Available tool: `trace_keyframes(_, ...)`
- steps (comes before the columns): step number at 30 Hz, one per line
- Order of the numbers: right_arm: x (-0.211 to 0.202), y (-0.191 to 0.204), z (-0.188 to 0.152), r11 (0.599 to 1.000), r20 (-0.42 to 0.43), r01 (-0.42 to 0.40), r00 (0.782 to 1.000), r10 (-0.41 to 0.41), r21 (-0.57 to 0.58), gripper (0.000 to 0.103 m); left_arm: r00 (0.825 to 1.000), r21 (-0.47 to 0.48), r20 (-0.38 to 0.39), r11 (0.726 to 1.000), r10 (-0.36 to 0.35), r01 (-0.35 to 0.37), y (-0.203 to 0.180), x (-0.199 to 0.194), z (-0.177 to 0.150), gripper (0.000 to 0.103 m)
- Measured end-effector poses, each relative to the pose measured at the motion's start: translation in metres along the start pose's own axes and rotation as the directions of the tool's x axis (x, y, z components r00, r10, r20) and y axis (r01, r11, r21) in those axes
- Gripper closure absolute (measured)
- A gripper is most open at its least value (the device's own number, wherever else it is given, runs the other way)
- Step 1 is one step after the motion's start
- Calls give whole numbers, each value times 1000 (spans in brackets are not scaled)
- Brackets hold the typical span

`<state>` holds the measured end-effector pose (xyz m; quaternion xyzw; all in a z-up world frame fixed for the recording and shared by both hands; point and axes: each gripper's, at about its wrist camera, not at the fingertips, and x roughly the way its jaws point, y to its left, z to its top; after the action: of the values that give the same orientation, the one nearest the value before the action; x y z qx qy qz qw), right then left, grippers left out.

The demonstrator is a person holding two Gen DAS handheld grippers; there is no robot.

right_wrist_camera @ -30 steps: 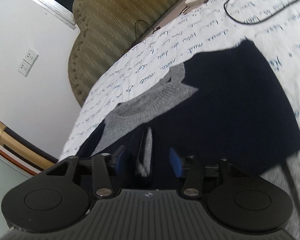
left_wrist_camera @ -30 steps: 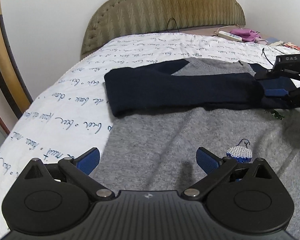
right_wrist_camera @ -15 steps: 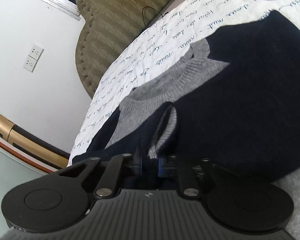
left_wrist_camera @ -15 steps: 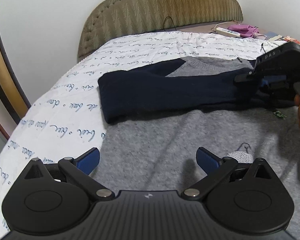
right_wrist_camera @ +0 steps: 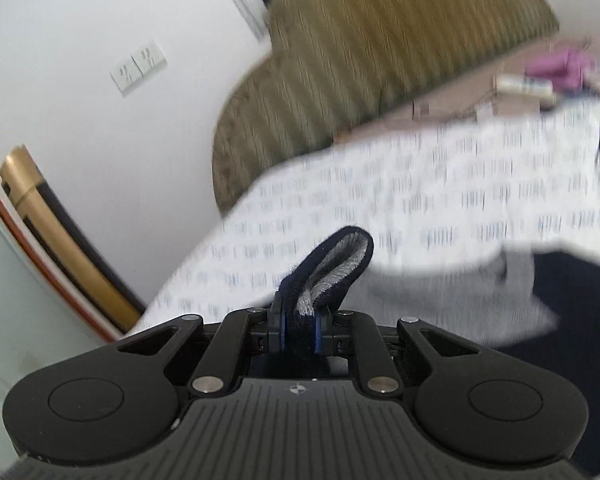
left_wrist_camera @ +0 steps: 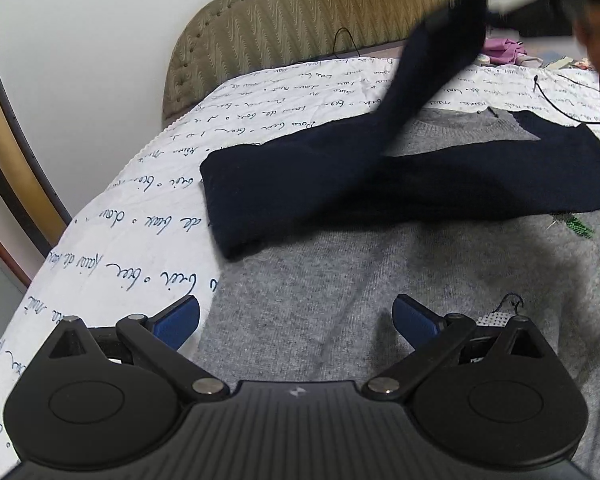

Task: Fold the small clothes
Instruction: 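Fold the second navy sleeve across the sweater body with the right gripper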

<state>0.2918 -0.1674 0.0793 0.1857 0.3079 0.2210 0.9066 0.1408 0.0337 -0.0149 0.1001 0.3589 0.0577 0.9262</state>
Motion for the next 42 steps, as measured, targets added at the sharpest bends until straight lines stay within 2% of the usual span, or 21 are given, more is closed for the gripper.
trace_keyframes(3, -24, -7, 20, 999, 92, -2, 996, -1, 32, 86, 1000, 2, 2, 1000, 9, -9, 2, 0, 0, 0)
trace_keyframes(6, -48, -22, 27, 997, 171, 54, 983, -62, 52, 86, 1000, -9, -1, 1000, 7, -7, 5, 2, 1, 0)
trace_keyframes(10, -69, -58, 22, 987, 201, 105, 971, -128, 122, 86, 1000, -10, 0, 1000, 2, -2, 3, 4, 1, 0)
trace_keyframes(15, -69, -109, -1, 962, 135, 152, 973, -185, 225, 86, 1000, 9, -5, 1000, -4, 4, -3, 5, 0, 0)
trace_keyframes(22, -67, -140, -34, 936, 80, 196, 970, -228, 294, 86, 1000, 21, -9, 1000, 9, -9, -5, 6, -1, 0)
trace_keyframes(29, -64, -160, -57, 915, 28, 246, 963, -268, 320, 86, 1000, 12, -15, 1000, 4, -4, -5, 7, -1, 0)
trace_keyframes(33, -63, -168, -65, 901, -3, 267, 959, -283, 342, 82, 1000, 18, -16, 1000, 3, -2, -7, 7, -2, 0)
trace_keyframes(39, -69, -165, -65, 911, -8, 263, 961, -275, 317, 84, 1000, 9, -20, 1000, 0, 0, -6, 7, -2, 0)
trace_keyframes(42, -76, -161, -63, 918, 5, 230, 970, -244, 325, 85, 1000, 7, -19, 1000, -1, 1, -5, 7, -2, 0)
